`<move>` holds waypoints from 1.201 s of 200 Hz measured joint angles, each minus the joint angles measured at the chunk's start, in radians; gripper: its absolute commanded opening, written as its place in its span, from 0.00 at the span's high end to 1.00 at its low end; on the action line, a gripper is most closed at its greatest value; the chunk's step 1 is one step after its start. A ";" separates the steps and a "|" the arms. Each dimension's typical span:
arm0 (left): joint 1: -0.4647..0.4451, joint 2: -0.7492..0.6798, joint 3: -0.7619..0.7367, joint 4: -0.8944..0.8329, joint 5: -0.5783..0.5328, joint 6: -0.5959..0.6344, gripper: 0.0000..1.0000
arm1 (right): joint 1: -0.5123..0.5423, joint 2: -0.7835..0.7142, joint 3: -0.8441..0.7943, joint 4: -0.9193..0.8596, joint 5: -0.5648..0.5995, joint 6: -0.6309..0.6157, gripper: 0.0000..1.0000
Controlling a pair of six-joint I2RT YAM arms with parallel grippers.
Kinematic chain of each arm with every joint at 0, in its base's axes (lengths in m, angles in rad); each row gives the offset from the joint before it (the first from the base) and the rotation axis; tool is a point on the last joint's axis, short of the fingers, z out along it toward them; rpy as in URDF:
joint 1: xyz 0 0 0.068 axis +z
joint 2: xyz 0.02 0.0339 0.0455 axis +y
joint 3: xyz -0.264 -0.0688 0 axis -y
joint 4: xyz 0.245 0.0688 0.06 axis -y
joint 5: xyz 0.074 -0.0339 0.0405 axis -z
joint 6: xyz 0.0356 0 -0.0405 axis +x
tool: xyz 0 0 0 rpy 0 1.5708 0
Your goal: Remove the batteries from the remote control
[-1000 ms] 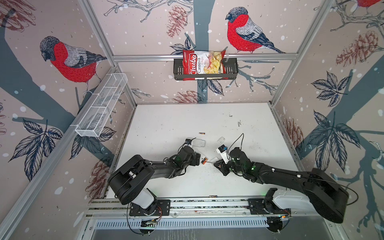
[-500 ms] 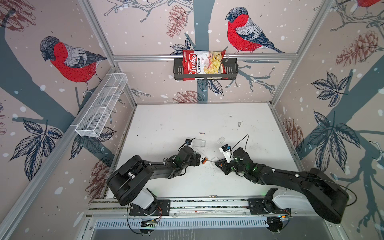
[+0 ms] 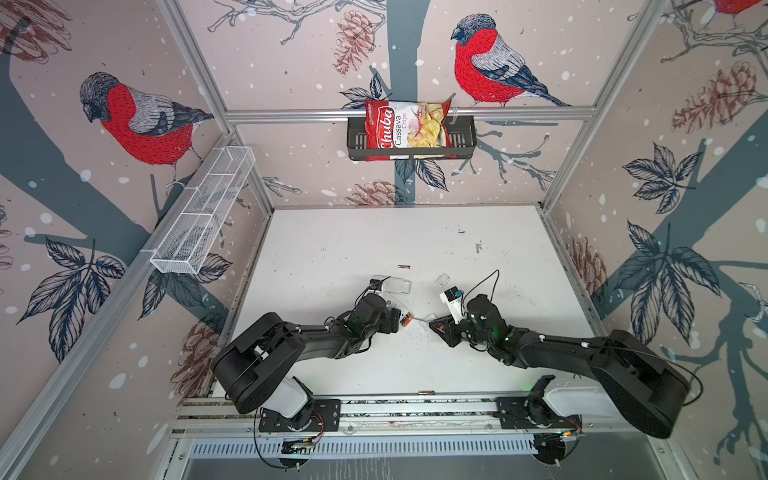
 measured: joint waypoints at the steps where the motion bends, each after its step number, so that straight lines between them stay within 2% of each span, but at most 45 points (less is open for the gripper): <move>1: 0.000 0.000 0.000 0.000 0.000 0.000 0.16 | 0.000 0.000 0.000 0.000 0.000 0.000 1.00; 44: 0.000 0.002 -0.002 0.009 0.003 -0.001 0.16 | -0.003 0.000 0.001 0.001 0.000 0.001 1.00; 70: 0.000 -0.035 -0.011 -0.011 0.015 -0.011 0.04 | -0.005 -0.005 0.014 -0.013 0.000 0.003 1.00; 103: 0.000 -0.182 -0.005 -0.062 -0.015 -0.026 0.03 | -0.018 -0.057 0.039 -0.030 -0.011 0.000 1.00; 156: 0.006 -0.420 -0.032 -0.097 -0.079 -0.051 0.03 | -0.091 -0.166 0.035 -0.045 -0.106 -0.001 1.00; 175: 0.010 -0.496 -0.062 -0.079 -0.082 -0.058 0.07 | -0.122 -0.180 0.030 -0.031 -0.167 0.004 1.00; 207: 0.011 -0.605 -0.108 0.003 -0.078 -0.082 0.29 | -0.149 -0.184 0.031 0.035 -0.265 0.032 1.00; 240: 0.011 -0.633 -0.100 0.070 -0.025 -0.112 0.31 | -0.156 -0.166 0.053 0.123 -0.335 0.080 1.00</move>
